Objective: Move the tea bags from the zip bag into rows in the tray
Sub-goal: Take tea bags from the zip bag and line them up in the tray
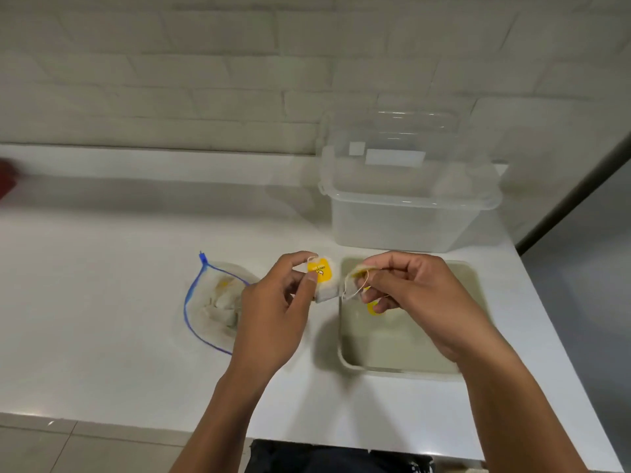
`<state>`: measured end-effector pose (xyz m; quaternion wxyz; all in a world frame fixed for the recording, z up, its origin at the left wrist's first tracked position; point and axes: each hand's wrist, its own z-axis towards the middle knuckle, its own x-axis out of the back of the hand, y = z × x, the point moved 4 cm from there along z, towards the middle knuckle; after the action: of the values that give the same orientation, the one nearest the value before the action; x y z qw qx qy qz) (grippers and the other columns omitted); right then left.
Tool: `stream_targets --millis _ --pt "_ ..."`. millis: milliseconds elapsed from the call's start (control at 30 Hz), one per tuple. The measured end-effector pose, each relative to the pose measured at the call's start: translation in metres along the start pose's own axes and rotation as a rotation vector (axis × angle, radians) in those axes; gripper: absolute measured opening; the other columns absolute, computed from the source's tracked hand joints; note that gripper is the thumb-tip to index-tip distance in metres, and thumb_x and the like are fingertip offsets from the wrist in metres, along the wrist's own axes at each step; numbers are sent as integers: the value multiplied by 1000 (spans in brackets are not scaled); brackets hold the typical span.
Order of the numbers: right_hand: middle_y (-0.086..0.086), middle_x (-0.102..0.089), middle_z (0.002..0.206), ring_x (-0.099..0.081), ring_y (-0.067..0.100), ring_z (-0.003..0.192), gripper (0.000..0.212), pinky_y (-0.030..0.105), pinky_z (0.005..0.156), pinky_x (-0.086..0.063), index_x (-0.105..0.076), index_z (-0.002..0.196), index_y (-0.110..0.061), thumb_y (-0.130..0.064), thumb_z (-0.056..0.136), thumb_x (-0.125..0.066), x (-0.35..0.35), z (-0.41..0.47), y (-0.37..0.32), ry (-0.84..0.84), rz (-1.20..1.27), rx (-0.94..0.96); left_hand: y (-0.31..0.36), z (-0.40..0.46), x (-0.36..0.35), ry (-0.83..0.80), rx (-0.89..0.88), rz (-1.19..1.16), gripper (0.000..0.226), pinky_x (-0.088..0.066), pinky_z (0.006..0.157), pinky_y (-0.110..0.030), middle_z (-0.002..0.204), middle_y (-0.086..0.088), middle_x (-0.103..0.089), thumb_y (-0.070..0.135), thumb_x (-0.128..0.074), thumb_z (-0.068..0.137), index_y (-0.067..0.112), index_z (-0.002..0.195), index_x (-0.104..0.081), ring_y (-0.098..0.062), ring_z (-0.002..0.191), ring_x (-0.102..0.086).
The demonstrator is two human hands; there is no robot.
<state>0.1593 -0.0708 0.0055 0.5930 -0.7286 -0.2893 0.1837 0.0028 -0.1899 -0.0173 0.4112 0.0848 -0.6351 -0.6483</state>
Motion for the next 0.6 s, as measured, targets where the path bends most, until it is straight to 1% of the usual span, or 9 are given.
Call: stream_targets --millis 100,167,233,300,367,467,500,533,600 --pt "14 -70 83 -58 15 68 11 28 58 -47 -76 92 -11 -7 92 -65 26 7 18 45 -33 -1 2 4 -27 -22 31 -23 5 -54 69 -34 80 16 -73 27 -64 97 32 96 -65 -10 76 -68" --pt "13 -68 85 -54 12 67 10 30 57 -45 -76 89 -15 -13 92 -66 43 12 29 95 -81 -12 1 7 -45 -45 46 -7 6 -55 70 -31 81 19 -72 27 -64 97 29 92 -65 -5 79 -67" --pt "5 -68 83 -55 11 65 10 31 57 -46 -75 86 -18 -17 92 -66 63 18 43 166 -147 -28 -3 9 -62 -79 53 30 7 -54 71 -26 82 22 -70 26 -62 98 29 91 -64 -1 81 -66" --pt "-8 -69 76 -62 12 68 11 36 63 -49 -71 82 -22 -23 91 -66 83 24 58 267 -268 -30 -10 9 -76 -109 43 71 6 -54 71 -26 83 22 -69 27 -60 98 30 94 -63 1 82 -65" --pt "-12 -69 78 -66 14 78 12 34 71 -51 -68 81 -25 -25 92 -65 100 30 73 338 -424 -38 -15 8 -86 -126 35 97 6 -54 69 -28 83 20 -69 27 -58 99 30 95 -61 -2 79 -66" --pt "-9 -68 78 -65 17 78 14 28 69 -46 -64 80 -25 -22 93 -61 112 45 95 330 -560 -85 -20 9 -99 -157 35 140 7 -48 59 -28 80 18 -68 28 -56 101 31 95 -58 -9 61 -59" --pt "-8 -68 77 -66 19 78 15 29 69 -47 -63 79 -24 -20 93 -60 113 51 102 322 -589 -106 -21 9 -102 -154 28 162 6 -46 58 -26 78 16 -68 28 -56 101 32 96 -58 -9 59 -57" --pt "-8 -66 75 -65 20 78 16 30 69 -47 -61 77 -24 -19 92 -59 114 57 108 311 -632 -125 -21 10 -104 -136 15 194 5 -44 59 -20 77 17 -68 29 -56 101 31 98 -59 -7 63 -57" --pt "-8 -62 72 -61 24 78 21 31 66 -41 -55 72 -24 -18 92 -56 112 67 118 281 -743 -157 -22 13 -104 -82 -6 265 5 -39 65 -8 79 25 -63 29 -56 100 28 102 -61 -5 78 -58"
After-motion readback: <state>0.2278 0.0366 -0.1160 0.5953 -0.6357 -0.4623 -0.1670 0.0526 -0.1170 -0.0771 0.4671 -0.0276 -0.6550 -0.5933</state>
